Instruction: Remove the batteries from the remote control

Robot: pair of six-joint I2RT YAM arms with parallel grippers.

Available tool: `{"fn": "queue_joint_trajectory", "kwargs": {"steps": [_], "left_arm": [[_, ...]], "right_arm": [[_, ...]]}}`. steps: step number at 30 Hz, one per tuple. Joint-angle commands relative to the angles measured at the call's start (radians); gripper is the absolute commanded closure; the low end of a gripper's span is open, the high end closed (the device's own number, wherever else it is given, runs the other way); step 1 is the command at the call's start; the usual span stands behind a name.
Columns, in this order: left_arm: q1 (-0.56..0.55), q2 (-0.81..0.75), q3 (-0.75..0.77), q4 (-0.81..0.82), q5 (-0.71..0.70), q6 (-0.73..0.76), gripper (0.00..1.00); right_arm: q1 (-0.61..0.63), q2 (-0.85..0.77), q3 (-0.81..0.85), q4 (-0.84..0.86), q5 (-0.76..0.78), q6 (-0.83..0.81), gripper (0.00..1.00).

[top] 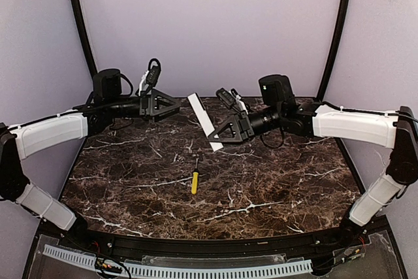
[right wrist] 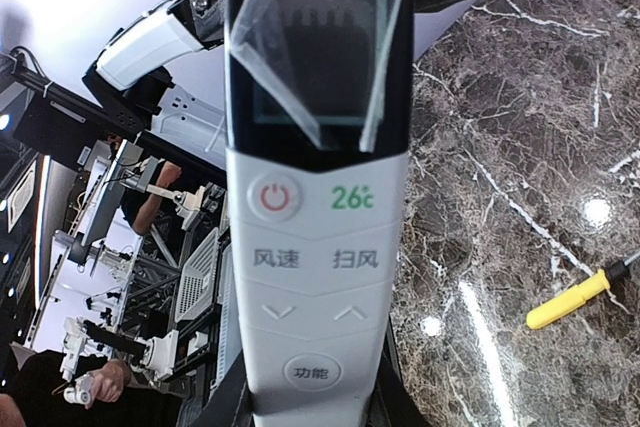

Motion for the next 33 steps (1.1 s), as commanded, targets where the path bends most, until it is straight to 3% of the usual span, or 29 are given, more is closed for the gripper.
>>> {"fn": "queue_joint_trajectory", "kwargs": {"steps": [1,9,13,17,22,27,33], "left_arm": [[-0.051,0.025,0.046,0.095,0.030,-0.042,0.10],[-0.119,0.048,0.061,0.173,0.015,-0.078,0.11],[-0.145,0.063,0.082,0.174,0.009,-0.079,0.18],[-0.161,0.080,0.095,0.167,0.001,-0.080,0.32],[-0.170,0.084,0.103,0.149,-0.003,-0.075,0.61],[-0.178,0.075,0.102,0.129,-0.011,-0.074,0.78],[-0.190,0.041,0.095,0.082,-0.051,-0.055,0.83]], "right_arm": [[0.008,0.018,0.003,0.105,-0.057,0.035,1.00],[0.020,0.045,0.000,0.128,-0.072,0.074,1.00],[0.030,0.051,0.001,0.140,-0.084,0.079,1.00],[0.034,0.051,0.001,0.150,-0.090,0.084,1.00],[0.035,0.049,-0.003,0.150,-0.089,0.086,1.00],[0.036,0.046,-0.001,0.135,-0.063,0.080,1.00],[0.034,0.068,0.037,0.048,-0.011,0.031,0.68]]}}
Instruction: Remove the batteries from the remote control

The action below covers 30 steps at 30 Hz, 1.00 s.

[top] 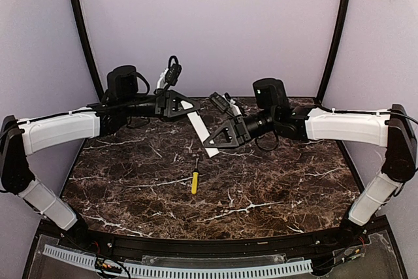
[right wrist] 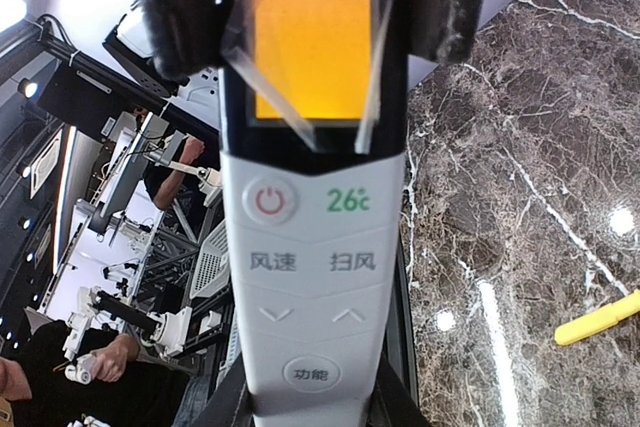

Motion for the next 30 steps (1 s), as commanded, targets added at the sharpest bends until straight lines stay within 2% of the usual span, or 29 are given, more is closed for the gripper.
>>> {"fn": "queue_joint_trajectory", "kwargs": {"steps": [1,7,8,9,10,18,24,30], "left_arm": [[-0.027,-0.052,0.008,-0.041,-0.055,0.081,0.84],[-0.026,-0.090,0.022,-0.181,-0.171,0.068,0.90],[-0.027,-0.093,0.023,-0.191,-0.183,0.051,0.91],[-0.027,-0.099,0.026,-0.209,-0.207,0.040,0.92],[-0.027,-0.104,0.026,-0.215,-0.217,0.022,0.93],[-0.025,-0.167,0.023,-0.320,-0.449,-0.135,0.93],[-0.021,-0.193,0.029,-0.304,-0.540,-0.270,0.93],[0.000,-0.201,0.011,-0.225,-0.552,-0.413,0.92]], "right_arm": [[0.003,0.019,0.048,-0.072,0.079,0.008,0.60],[0.003,-0.037,0.080,-0.163,0.203,-0.085,0.25],[0.005,-0.055,0.080,-0.174,0.236,-0.104,0.11],[0.006,-0.075,0.077,-0.180,0.273,-0.118,0.04],[0.006,-0.102,0.069,-0.180,0.301,-0.131,0.02],[0.025,-0.238,-0.073,0.008,0.545,-0.170,0.01],[0.077,-0.242,-0.128,0.141,0.744,-0.248,0.01],[0.125,-0.215,-0.137,0.268,0.803,-0.317,0.01]]}}
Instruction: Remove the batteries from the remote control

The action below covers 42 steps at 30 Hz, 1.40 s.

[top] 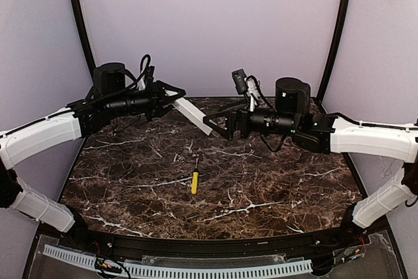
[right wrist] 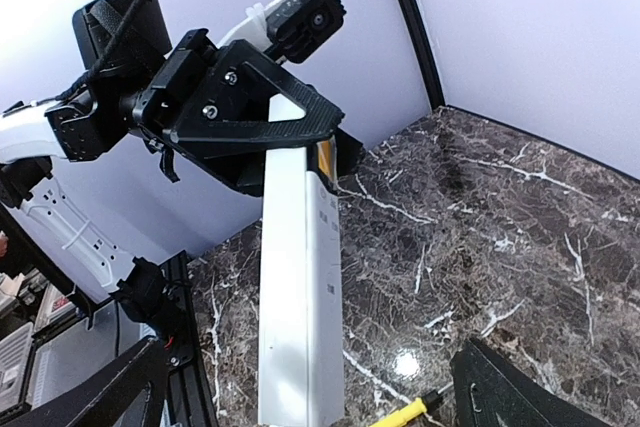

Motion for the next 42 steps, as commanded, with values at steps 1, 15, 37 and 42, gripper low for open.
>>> {"fn": "queue_joint_trajectory", "kwargs": {"steps": [1,15,37,42], "left_arm": [[0.012,-0.030,0.011,0.073,-0.032,-0.135,0.92],[0.012,-0.017,0.015,0.123,0.011,-0.196,0.91],[0.014,-0.035,-0.009,0.150,0.013,-0.220,0.91],[0.014,-0.038,-0.018,0.148,0.006,-0.219,0.91]], "right_arm": [[0.043,0.026,0.002,0.157,0.091,-0.084,0.02],[0.094,0.109,0.038,0.219,0.154,-0.166,0.17],[0.111,0.132,0.011,0.315,0.170,-0.226,0.69],[0.110,0.131,0.019,0.291,0.185,-0.235,0.82]]}}
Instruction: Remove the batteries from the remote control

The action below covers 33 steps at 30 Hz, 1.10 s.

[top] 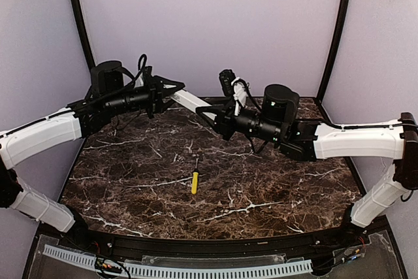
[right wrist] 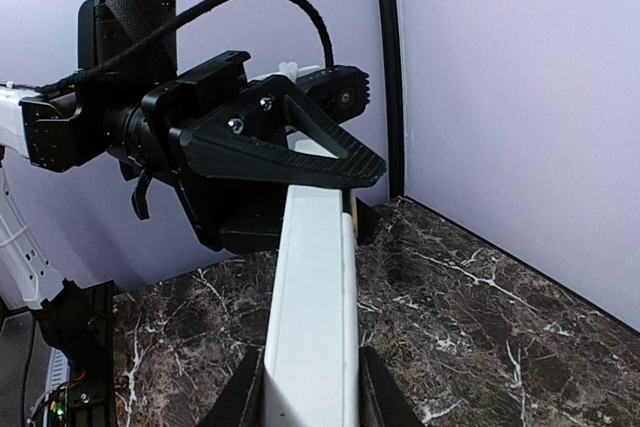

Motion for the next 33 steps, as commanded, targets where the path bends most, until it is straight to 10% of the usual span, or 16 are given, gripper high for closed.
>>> {"fn": "queue_joint_trajectory", "kwargs": {"steps": [1,7,16,33], "left_arm": [[0.005,-0.041,-0.020,0.056,0.005,-0.003,0.91],[0.005,-0.048,-0.041,0.058,-0.013,0.009,0.84],[0.027,-0.061,-0.053,0.026,0.023,0.128,0.18],[0.071,-0.198,-0.139,-0.117,-0.090,0.963,0.01]], "right_arm": [[0.013,0.014,0.013,0.003,-0.017,0.002,0.85],[0.013,0.023,0.034,-0.042,-0.012,0.030,0.98],[0.000,0.002,0.049,-0.117,-0.020,0.094,1.00],[-0.267,-0.115,-0.018,-0.252,-0.390,0.559,1.00]]}}
